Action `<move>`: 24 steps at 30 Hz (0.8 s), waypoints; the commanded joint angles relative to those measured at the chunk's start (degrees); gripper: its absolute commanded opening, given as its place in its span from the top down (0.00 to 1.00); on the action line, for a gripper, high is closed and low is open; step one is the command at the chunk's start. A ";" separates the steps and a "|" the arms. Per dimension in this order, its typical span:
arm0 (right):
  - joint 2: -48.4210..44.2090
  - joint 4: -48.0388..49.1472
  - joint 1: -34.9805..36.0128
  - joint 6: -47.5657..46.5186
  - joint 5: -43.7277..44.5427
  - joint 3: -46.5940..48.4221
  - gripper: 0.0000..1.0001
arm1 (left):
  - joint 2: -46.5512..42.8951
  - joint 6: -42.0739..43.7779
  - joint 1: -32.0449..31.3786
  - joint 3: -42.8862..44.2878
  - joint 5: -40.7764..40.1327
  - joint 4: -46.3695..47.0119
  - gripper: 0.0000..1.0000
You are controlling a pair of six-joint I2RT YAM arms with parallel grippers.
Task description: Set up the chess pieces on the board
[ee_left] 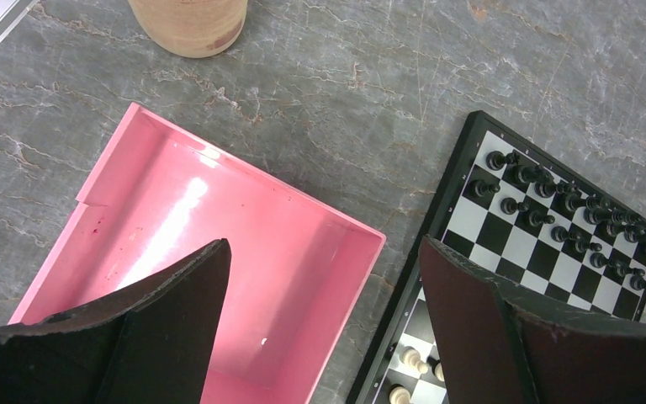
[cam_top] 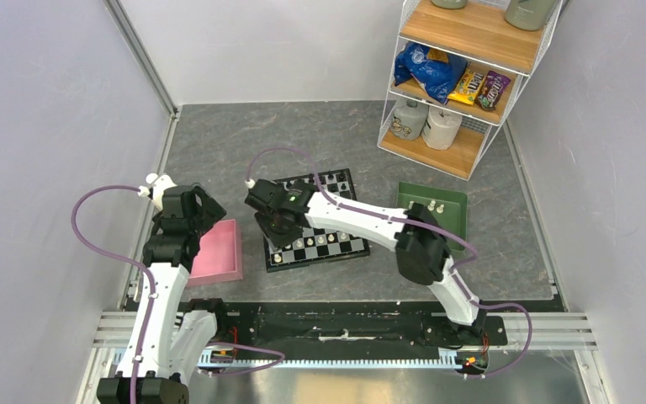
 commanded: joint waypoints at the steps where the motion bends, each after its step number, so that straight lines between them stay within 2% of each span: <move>1: -12.14 3.18 -1.56 0.14 3.41 -6.69 0.56 | -0.24 0.17 0.24 1.00 -0.23 1.04 0.11; 8: -26.52 5.98 -8.31 3.98 10.29 -21.58 0.53 | -1.28 1.69 0.24 1.53 1.10 -0.13 0.11; 14: -36.98 6.75 -19.91 4.51 13.22 -32.84 0.50 | -1.56 1.16 0.17 0.66 1.61 0.15 0.11; 24: -43.12 6.22 -36.40 2.39 10.87 -42.55 0.49 | -0.47 1.52 0.19 1.01 1.51 0.47 0.11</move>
